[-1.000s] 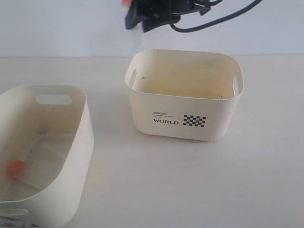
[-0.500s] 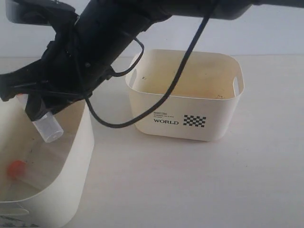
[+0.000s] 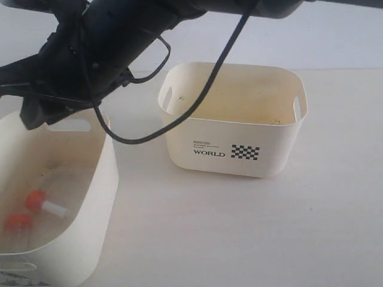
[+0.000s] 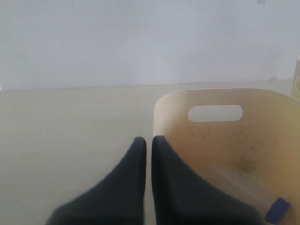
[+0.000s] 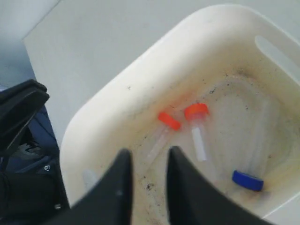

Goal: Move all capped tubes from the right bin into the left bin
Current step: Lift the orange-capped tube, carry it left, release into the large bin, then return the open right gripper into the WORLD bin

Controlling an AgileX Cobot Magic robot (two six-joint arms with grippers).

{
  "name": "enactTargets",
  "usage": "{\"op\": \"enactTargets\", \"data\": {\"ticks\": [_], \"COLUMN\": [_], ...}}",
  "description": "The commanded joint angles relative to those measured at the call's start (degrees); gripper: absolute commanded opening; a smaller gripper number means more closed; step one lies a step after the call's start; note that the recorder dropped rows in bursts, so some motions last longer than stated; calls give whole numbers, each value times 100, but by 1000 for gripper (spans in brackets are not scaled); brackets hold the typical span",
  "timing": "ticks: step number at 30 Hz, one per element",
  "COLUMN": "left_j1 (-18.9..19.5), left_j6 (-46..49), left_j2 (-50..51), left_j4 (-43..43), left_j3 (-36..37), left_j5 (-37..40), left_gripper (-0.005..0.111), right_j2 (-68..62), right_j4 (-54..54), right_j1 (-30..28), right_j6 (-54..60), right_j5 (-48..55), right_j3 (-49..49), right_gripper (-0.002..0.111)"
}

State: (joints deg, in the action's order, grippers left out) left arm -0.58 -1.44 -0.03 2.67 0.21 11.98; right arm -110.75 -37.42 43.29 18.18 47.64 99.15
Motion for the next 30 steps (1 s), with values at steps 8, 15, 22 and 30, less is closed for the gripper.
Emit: {"op": "enactTargets", "data": {"ticks": [8, 15, 22, 30], "left_j1": [2, 2, 2, 2], "left_j6": [-54, -54, -54, -54], "left_j2": [3, 3, 3, 3], "left_j4": [13, 13, 13, 13], "left_j3": [-21, -21, -21, -21], "left_j5": [47, 136, 178, 178], "left_gripper": [4, 4, 4, 4], "right_j2": [90, -300, -840, -1220], "right_j4": [6653, 4552, 4825, 5101], "right_j1": [-494, -1895, -1878, -1878], "right_j6": [-4194, -4650, -4447, -4029], "right_j5": [2232, 2232, 2232, 2232], "right_j3": [551, 822, 825, 825], "right_gripper": [0, 0, 0, 0]}}
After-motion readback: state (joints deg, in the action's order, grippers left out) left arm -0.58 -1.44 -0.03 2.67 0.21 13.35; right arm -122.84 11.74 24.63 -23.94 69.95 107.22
